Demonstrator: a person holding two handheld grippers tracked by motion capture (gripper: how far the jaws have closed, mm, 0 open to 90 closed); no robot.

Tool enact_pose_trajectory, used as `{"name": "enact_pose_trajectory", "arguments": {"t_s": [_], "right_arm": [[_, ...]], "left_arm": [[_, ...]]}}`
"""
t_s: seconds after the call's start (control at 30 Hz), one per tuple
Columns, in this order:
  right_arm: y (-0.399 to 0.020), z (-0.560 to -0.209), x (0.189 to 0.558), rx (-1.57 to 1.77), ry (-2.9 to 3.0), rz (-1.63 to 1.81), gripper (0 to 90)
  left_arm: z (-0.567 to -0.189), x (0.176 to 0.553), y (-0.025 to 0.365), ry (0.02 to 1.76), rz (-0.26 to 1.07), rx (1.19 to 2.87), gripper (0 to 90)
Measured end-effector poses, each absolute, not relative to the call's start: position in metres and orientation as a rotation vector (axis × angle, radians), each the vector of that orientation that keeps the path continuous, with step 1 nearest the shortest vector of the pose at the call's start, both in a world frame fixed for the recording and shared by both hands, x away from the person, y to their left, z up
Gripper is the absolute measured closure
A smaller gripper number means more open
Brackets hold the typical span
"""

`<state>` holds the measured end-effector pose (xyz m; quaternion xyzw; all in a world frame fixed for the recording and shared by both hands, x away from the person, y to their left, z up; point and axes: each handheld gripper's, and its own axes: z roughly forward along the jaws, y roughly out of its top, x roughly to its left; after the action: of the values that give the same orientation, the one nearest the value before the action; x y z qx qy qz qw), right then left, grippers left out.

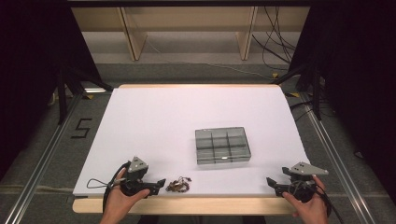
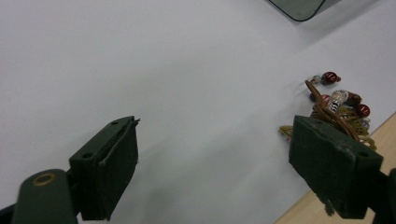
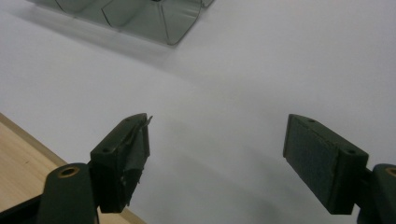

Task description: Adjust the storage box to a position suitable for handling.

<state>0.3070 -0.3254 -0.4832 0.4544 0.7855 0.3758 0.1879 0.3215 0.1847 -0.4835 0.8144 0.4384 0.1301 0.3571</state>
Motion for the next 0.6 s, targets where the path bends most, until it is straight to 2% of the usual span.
{"name": "enact_pose_trajectory", "arguments": {"t_s": [0.47, 0.6], "right_arm": [[-0.3281, -0.4829, 0.3086, 1.273, 2.165, 1.056, 21.7], [-0.3269, -0.4822, 0.3090, 1.252, 2.169, 1.085, 19.3]], "left_arm": [[-0.4834, 0.3224, 0.1852, 1.128, 0.341, 2.108, 16.0], [-0.4822, 0.3242, 0.1883, 1.159, 0.355, 2.055, 16.1]]}}
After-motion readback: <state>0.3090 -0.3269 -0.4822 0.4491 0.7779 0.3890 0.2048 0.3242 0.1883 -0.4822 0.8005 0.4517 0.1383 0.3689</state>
